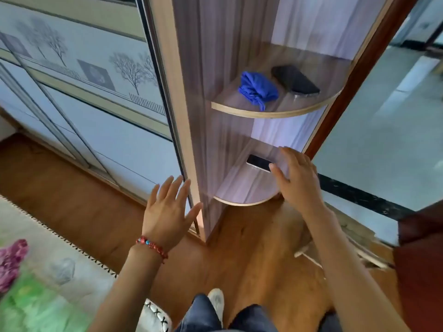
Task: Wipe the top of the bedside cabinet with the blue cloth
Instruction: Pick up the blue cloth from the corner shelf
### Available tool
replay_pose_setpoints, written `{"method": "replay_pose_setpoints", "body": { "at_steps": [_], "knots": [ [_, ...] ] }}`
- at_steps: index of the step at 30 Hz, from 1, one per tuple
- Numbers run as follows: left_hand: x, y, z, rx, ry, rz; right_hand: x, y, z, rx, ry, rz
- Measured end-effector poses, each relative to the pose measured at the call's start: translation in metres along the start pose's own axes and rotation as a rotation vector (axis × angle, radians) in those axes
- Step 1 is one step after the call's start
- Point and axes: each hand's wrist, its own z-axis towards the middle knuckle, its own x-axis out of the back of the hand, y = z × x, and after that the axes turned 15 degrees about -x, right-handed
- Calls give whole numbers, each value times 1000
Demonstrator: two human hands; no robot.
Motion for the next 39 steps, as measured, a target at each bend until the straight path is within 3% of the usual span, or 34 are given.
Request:
{"method": "replay_pose_setpoints", "body": {
  "at_steps": [5,10,22,31,39],
  "knots": [
    [2,-16,28,0,35,54,5,-24,70,62,104,151],
    [-1,-13,48,10,40,41,5,-40,134,38,110,235],
    [-16,22,83,52,-3,32,-18,-56,235,-56,-256,108],
    [-21,35,86,115,-58,28,-8,-54,245,-98,-470,362],
    [-23,44,78,207,-75,7,6,-63,210,23,-551,455]
  ]
}}
